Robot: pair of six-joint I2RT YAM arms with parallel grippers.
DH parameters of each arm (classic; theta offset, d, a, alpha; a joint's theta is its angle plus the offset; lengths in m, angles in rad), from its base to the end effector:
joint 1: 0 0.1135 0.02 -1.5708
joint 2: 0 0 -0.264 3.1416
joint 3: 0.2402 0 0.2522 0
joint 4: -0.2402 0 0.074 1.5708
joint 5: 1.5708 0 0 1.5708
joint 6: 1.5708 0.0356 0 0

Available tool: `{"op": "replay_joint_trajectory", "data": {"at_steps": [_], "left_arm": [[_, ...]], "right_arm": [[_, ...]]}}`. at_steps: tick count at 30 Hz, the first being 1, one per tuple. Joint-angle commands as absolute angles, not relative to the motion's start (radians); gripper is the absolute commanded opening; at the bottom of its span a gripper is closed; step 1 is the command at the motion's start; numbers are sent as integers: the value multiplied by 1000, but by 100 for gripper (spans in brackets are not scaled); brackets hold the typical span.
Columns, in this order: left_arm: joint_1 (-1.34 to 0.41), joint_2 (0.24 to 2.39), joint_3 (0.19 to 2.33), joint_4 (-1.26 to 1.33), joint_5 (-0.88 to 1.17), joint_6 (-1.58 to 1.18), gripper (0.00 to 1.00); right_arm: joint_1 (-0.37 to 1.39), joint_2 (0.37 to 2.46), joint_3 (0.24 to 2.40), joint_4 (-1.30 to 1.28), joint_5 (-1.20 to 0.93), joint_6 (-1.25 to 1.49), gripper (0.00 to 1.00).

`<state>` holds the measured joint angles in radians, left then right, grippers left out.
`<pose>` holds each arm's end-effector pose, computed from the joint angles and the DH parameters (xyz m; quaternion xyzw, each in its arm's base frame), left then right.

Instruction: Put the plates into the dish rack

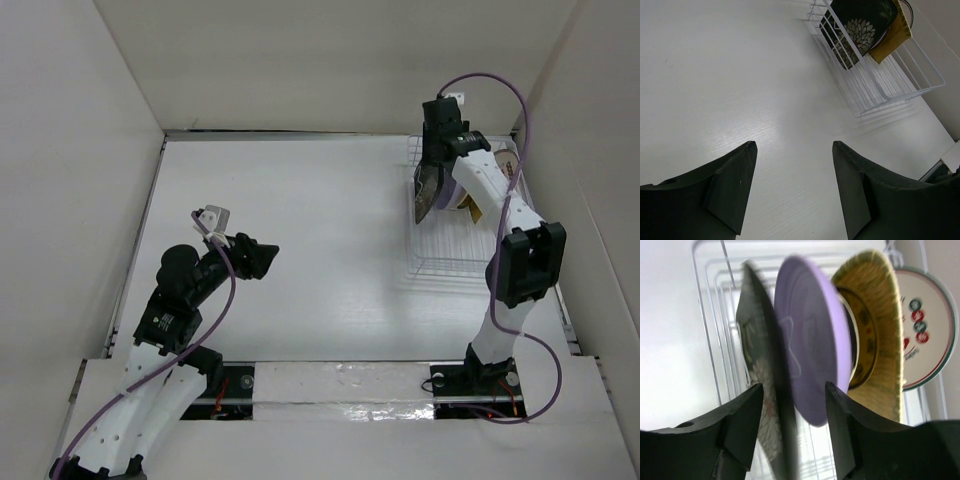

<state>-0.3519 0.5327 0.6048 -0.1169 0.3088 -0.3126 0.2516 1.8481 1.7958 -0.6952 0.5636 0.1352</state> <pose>0.1281 -0.0585 0.3202 0.1203 0.7119 -0.3278 0.6093 0.4080 0.0852 0.3438 0.0599 0.8853 -0.1762 0.4262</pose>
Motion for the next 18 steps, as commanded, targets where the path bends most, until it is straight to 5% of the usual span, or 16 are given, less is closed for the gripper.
{"op": "replay_joint_trajectory", "data": {"at_steps": [1,9,14,18], "left_arm": [[-356,532,641,-87,301,-311,59],[-356,528,647,-91,261,-307,48],[-356,522,646,-81,259,-307,39],[-356,479,640,-52,268,-333,43]], "right_arm": [[244,1847,1881,-606,604,127,61],[281,1679,1789,-462,508,141,74],[368,1390,1578,-318,420,159,91],[466,1131,1347,-184,347,204,95]]}}
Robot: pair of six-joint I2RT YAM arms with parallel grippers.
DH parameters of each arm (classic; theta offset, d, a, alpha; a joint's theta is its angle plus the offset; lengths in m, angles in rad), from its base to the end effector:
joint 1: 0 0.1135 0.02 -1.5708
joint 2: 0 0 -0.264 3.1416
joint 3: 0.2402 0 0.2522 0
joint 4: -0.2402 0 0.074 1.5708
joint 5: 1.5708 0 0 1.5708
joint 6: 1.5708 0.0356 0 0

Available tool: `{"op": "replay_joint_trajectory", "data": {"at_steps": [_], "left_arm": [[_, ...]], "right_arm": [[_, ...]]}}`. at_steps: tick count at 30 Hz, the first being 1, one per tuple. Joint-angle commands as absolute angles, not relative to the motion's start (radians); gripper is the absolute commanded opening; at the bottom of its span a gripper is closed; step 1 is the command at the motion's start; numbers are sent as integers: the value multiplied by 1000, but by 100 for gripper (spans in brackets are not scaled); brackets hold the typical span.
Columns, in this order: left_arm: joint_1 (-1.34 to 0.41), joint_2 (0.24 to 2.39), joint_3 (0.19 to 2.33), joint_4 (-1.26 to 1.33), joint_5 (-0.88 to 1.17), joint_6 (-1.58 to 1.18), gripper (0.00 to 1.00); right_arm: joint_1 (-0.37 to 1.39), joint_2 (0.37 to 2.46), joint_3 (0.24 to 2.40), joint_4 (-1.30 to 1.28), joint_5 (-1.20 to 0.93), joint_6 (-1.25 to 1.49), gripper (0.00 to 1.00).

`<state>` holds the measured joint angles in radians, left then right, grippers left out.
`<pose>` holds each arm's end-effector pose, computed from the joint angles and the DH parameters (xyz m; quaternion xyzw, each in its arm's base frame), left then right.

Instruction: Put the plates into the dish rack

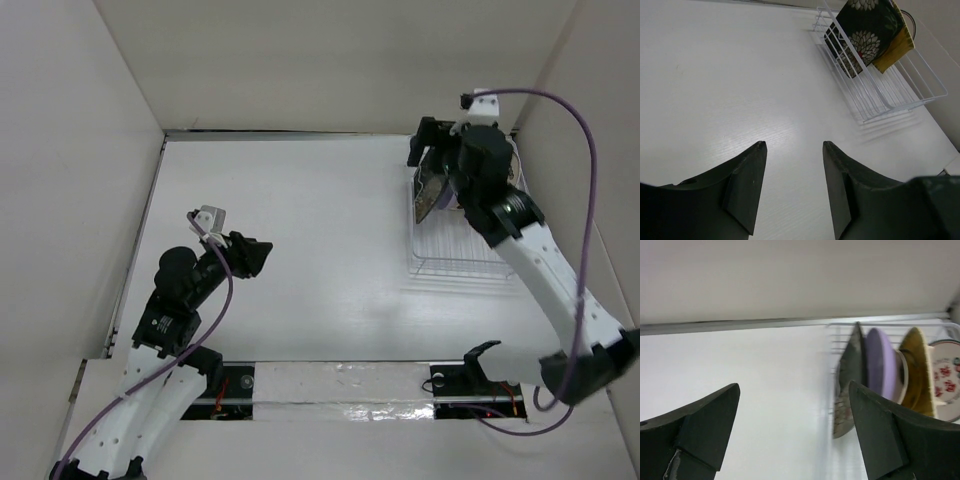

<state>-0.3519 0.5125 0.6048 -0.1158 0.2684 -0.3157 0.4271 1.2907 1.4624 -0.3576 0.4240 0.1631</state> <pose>0.1250 -0.0559 0.3227 0.1063 0.7071 -0.3173 0.6229 0.2634 0.1038 0.4485 0.0341 0.7636 0.0266 0.6443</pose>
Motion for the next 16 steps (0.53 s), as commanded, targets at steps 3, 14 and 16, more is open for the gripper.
{"op": "replay_joint_trajectory", "data": {"at_steps": [3,14,16], "left_arm": [[-356,474,656,-54,262,-360,51],[-356,430,773,-130,178,-365,57],[-356,423,758,-129,184,-382,57]], "right_arm": [[532,930,1151,-78,230,253,95],[629,505,743,-11,-29,388,8],[629,486,713,-11,-26,391,24]]}}
